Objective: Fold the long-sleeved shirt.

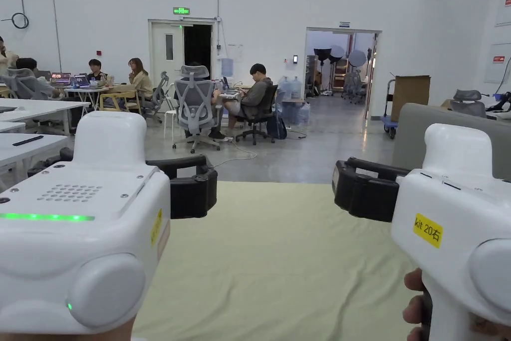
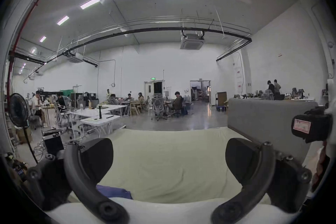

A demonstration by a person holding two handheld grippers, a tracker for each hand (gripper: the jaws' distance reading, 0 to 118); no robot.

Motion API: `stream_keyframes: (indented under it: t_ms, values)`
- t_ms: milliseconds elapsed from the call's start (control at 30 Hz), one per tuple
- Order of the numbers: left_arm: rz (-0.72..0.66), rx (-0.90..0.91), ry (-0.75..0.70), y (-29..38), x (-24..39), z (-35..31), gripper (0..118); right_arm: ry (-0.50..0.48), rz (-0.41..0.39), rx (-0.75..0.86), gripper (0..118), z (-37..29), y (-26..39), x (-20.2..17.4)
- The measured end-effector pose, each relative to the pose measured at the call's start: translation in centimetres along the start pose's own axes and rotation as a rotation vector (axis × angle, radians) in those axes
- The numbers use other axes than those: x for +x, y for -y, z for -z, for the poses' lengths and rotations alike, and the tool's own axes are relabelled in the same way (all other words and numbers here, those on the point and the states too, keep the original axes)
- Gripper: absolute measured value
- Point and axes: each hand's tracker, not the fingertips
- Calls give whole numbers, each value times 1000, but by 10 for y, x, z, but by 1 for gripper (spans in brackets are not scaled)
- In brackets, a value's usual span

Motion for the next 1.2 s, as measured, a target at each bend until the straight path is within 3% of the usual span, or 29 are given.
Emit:
stream_keyframes:
  t_ms: [200, 600, 1200]
  values:
    - [-24, -3, 24, 5, 1, -5, 118, 2, -118, 28, 118, -7, 5, -22]
    - [-11, -12, 49, 8, 8, -8, 118, 11, -55, 42, 118, -9, 3, -12]
    - [-30, 0, 61, 10, 9, -14, 118, 17, -83, 37, 118, -13, 5, -18]
